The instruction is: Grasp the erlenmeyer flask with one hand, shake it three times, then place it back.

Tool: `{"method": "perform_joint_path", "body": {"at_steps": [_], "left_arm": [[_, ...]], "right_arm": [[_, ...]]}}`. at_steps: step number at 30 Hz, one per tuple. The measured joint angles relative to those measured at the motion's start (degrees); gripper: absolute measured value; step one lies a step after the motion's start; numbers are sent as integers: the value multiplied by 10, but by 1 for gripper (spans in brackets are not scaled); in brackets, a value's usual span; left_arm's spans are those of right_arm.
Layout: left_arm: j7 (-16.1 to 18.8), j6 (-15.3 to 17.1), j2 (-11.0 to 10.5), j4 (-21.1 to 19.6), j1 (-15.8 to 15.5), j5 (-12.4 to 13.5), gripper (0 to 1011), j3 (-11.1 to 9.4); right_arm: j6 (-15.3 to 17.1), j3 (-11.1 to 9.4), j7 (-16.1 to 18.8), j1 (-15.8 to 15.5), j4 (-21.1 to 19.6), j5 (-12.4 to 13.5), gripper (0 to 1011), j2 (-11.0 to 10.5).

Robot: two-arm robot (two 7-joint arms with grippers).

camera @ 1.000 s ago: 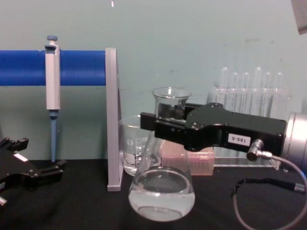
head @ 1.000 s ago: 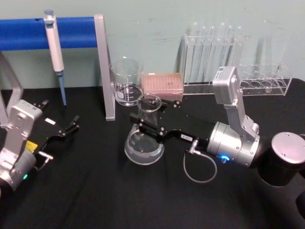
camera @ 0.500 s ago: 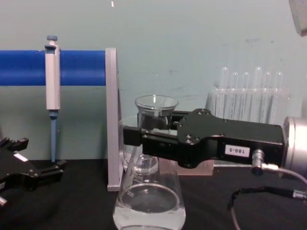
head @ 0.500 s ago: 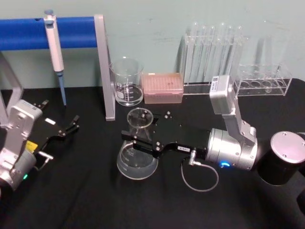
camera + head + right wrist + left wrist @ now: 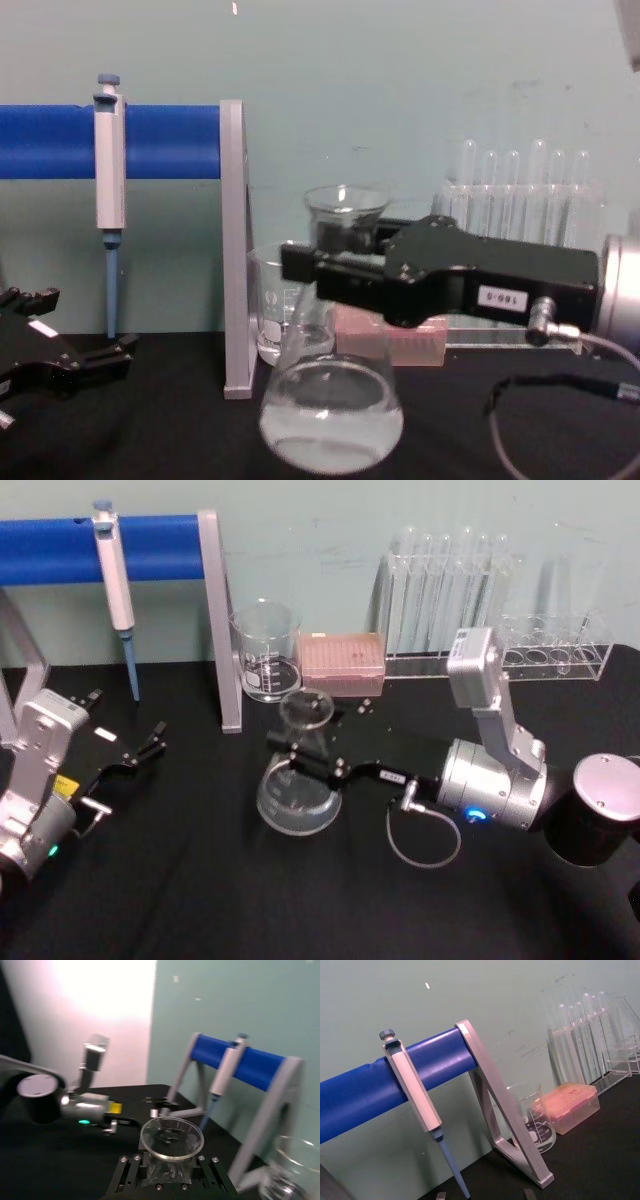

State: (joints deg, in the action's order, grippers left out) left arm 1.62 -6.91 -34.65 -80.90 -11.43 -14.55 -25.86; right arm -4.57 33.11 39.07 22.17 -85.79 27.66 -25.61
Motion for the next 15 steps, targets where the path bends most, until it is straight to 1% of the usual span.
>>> {"method": "perform_joint_path", "body": {"at_steps": [2,3,6,7,9,10,13,15], "left_arm": [[0,0,0,0,0,0,1001,0],[0,0,0,0,0,0,1001,0],[0,0,0,0,0,0,1001,0],[0,0,0,0,0,0,1001,0],[0,0,0,0,0,0,1001,0],[0,0,0,0,0,0,1001,0],[0,0,0,0,0,0,1001,0],[0,0,0,0,0,0,1001,0]], "right_arm": [[0,-4,-13,-2,1,-1,450,1],[1,-10,-27,-4,1,-3,450,2],[4,-20,-50,-9,2,-7,450,4],[5,-25,-64,-11,2,-10,450,6],[7,-32,-79,-15,3,-15,450,9],[8,-39,-92,-18,3,-19,450,11],[11,-48,-109,-22,4,-24,450,15],[13,-59,-130,-27,5,-31,450,19]]}}
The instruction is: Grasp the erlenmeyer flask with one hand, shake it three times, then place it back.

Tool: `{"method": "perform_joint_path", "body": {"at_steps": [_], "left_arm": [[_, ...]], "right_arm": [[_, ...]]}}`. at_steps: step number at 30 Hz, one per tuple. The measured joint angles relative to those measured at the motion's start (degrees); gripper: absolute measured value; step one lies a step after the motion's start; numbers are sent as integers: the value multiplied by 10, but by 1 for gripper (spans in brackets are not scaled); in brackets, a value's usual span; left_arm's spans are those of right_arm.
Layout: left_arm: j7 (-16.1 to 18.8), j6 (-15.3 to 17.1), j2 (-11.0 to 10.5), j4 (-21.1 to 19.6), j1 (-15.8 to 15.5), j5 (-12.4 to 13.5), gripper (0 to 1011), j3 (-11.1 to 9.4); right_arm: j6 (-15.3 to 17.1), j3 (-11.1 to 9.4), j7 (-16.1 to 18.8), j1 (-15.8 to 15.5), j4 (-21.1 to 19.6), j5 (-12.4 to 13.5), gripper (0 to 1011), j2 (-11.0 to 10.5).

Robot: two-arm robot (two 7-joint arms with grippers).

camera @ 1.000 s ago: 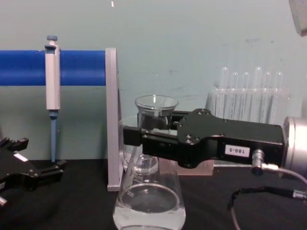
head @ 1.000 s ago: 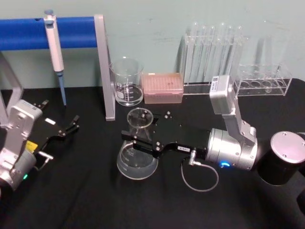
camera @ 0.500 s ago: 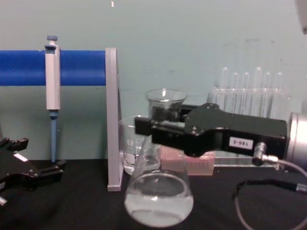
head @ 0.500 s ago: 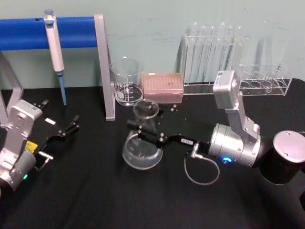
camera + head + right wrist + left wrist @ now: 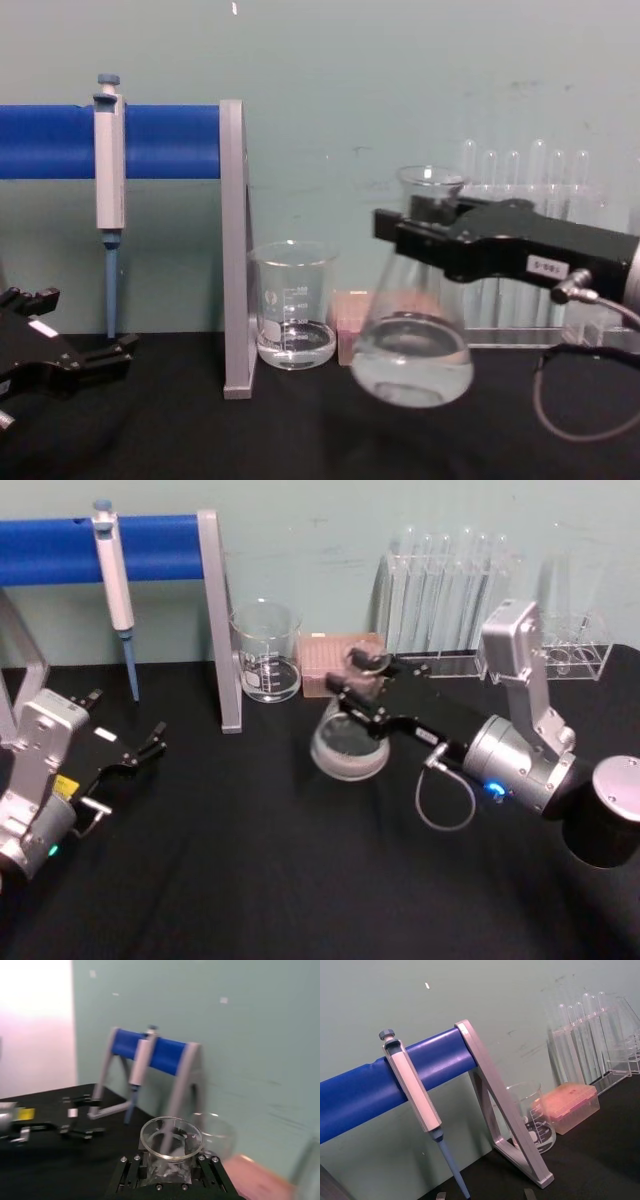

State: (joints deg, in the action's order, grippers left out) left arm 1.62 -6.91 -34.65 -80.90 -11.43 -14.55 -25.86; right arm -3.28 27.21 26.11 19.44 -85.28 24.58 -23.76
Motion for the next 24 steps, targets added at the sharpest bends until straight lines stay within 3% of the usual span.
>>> {"method": "perform_joint_path", "body": {"at_steps": [3,10,24], "left_arm": [[0,0,0,0,0,0,1001,0],[0,0,0,0,0,0,1001,0],[0,0,0,0,0,0,1001,0]], "right_arm": [[3,-18,-42,-11,0,-15,450,10],[11,-45,-94,-24,3,-32,450,25],[30,-78,-148,-35,12,-66,450,46]]}}
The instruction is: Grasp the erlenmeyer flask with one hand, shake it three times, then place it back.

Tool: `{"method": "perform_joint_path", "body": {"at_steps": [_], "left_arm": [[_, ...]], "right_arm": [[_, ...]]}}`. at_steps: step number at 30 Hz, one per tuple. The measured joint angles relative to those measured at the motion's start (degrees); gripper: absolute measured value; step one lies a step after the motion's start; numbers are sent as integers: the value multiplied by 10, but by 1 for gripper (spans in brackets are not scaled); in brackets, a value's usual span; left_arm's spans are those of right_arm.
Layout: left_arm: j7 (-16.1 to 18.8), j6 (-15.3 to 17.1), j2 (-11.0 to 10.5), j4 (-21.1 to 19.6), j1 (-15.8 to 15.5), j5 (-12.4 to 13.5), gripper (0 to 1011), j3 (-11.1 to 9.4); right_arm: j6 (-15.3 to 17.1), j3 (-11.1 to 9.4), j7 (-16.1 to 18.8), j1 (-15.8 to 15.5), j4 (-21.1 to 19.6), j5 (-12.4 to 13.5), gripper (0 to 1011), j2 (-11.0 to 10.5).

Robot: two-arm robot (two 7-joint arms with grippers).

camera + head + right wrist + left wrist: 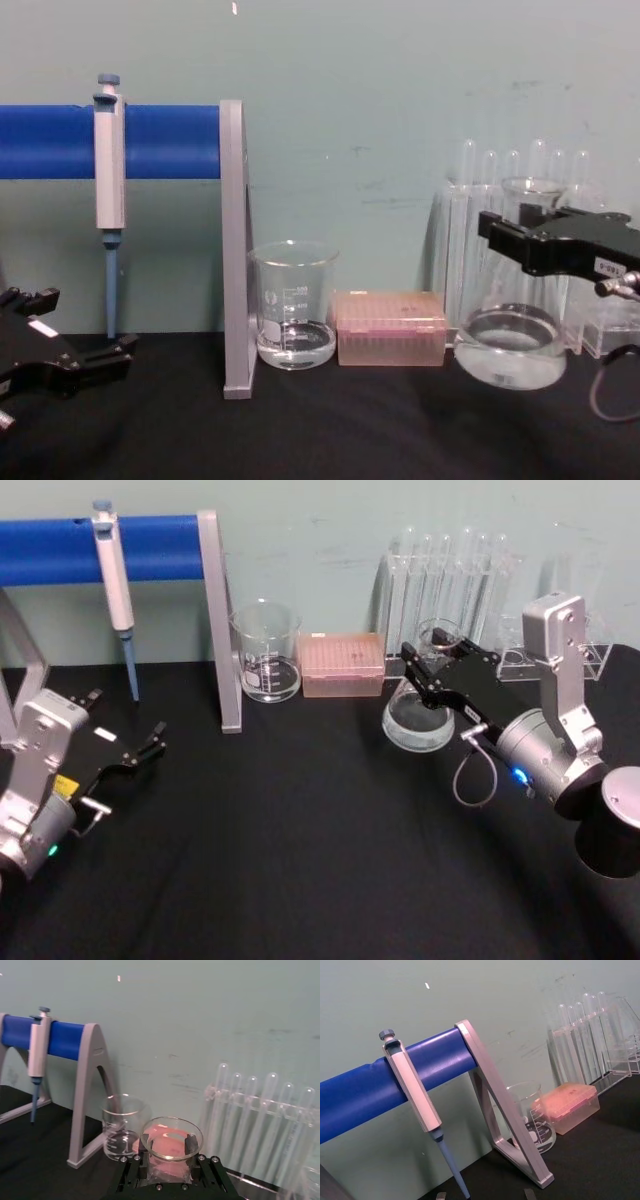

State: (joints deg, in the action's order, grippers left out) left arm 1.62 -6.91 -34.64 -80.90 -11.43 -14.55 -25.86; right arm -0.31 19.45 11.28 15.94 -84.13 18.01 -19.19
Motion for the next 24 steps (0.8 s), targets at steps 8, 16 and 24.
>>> {"method": "perform_joint_path", "body": {"at_steps": [8,16,24], "left_arm": [[0,0,0,0,0,0,1001,0],[0,0,0,0,0,0,1001,0],[0,0,0,0,0,0,1001,0]], "right_arm": [[5,-11,-4,-1,3,-12,450,8],[7,-15,24,1,7,-16,450,13],[4,-4,81,10,11,-12,450,15]]}}
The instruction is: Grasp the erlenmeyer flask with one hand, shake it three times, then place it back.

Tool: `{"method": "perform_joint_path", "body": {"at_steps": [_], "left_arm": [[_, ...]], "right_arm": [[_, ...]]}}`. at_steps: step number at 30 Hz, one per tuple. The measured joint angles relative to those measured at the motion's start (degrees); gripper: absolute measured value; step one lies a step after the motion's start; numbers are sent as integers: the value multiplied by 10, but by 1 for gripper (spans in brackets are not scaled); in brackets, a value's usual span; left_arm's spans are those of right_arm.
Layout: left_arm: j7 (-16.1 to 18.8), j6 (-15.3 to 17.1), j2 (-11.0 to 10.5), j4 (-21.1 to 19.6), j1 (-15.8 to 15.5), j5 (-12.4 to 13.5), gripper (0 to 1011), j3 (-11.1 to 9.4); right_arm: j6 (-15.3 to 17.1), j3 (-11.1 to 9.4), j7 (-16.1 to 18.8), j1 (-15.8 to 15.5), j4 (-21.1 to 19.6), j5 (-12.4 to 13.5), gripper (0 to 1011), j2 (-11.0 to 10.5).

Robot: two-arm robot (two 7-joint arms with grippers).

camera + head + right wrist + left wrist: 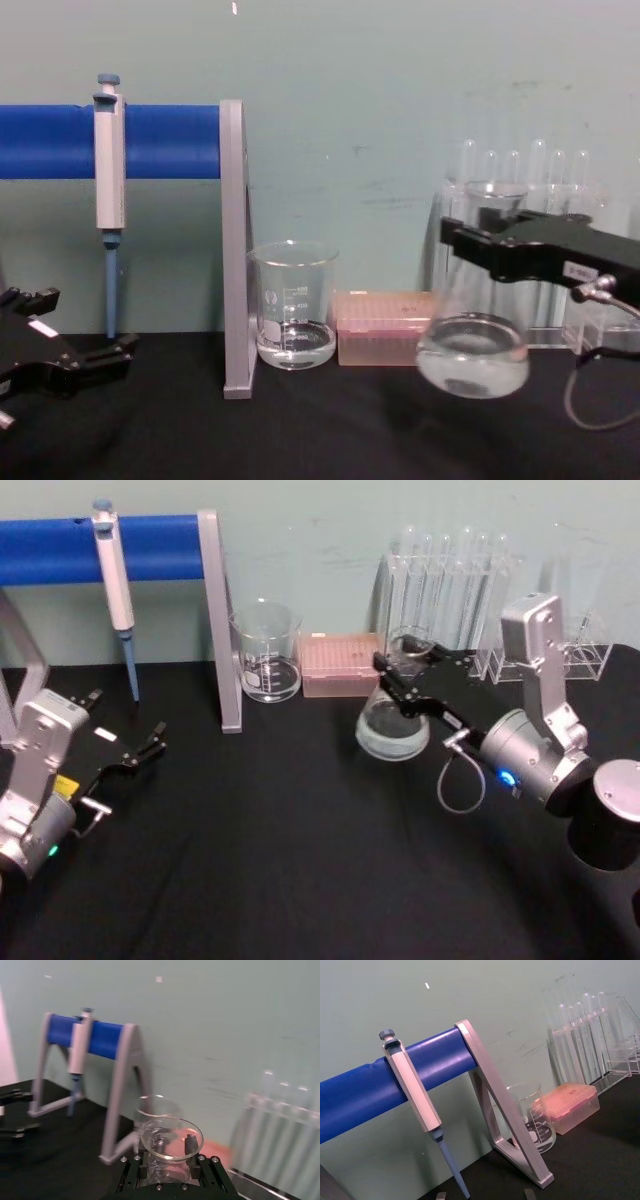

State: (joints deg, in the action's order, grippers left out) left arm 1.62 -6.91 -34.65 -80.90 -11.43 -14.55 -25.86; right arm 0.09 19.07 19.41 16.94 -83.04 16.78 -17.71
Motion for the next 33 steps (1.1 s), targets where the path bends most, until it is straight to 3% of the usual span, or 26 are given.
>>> {"method": "perform_joint_path", "body": {"at_steps": [7,17,33], "left_arm": [[0,0,0,0,0,0,1001,0],[0,0,0,0,0,0,1001,0],[0,0,0,0,0,0,1001,0]], "right_arm": [[-11,26,73,13,0,18,450,-13],[-28,56,131,27,1,44,450,-32],[-45,87,155,47,25,60,450,-43]]}}
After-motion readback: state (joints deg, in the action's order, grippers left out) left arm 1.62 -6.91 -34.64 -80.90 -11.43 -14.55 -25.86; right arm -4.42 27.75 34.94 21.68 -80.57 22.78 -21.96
